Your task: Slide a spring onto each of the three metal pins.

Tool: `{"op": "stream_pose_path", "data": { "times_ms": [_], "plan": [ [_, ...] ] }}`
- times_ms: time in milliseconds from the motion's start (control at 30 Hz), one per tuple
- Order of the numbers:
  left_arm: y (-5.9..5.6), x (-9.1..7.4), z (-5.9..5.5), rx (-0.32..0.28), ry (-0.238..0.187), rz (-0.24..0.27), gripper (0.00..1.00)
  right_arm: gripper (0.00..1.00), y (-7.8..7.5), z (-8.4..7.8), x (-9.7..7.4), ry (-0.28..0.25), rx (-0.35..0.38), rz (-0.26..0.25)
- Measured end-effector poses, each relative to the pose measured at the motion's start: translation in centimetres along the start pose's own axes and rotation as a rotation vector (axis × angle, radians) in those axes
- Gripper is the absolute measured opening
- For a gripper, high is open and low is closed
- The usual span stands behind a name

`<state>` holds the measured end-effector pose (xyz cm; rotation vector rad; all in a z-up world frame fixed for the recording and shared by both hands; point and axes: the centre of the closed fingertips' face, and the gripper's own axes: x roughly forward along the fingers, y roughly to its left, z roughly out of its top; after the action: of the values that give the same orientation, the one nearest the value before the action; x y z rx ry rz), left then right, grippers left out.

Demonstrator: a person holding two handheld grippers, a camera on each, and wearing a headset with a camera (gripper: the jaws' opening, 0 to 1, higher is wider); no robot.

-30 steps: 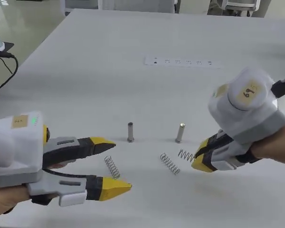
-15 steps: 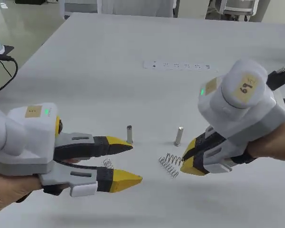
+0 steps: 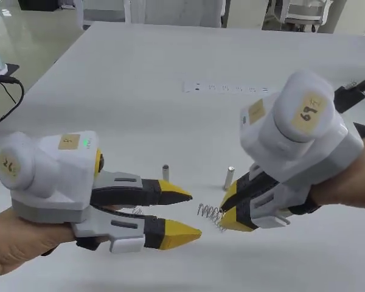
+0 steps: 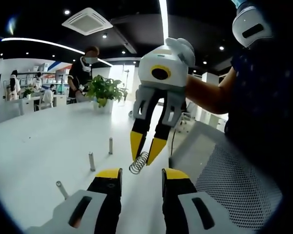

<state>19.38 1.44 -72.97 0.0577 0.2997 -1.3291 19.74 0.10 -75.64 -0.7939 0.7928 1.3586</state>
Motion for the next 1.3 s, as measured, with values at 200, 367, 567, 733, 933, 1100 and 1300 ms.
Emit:
{"op": "stream_pose_path", "data": {
  "times_ms": [200,367,567,733,933,1100,1300],
  "plan": [
    [-0.2,0.2,0.1,0.009,0.005,-0.019,0.21,0.08,0.3,0.4,-0.1,-0.003,-0.035,0.005],
    [-0.4,0.2,0.2,0.012,0.003,-0.026,0.17,0.08,0.5,0.8,-0.1,-0.010,-0.055,0.005],
    [-0.6,0.3,0.1,0.010,0.008,-0.038,0.12,0.08,1.2,1.1,-0.2,-0.018,-0.091,0.023],
    [-0.8,0.3,-0.1,0.012,0.013,-0.044,0.08,0.08,1.4,1.2,-0.2,-0.019,-0.100,0.029],
    [-0.7,0.3,-0.1,0.025,0.021,-0.045,0.04,0.08,1.6,1.2,-0.1,-0.019,-0.112,0.034],
    [-0.8,0.3,-0.1,0.020,0.023,-0.059,0.03,0.08,1.7,1.2,-0.2,-0.020,-0.119,0.043],
    [-1.0,0.2,-0.1,0.010,0.020,-0.070,0.03,0.08,1.8,1.3,-0.3,-0.029,-0.117,0.048]
  ]
}}
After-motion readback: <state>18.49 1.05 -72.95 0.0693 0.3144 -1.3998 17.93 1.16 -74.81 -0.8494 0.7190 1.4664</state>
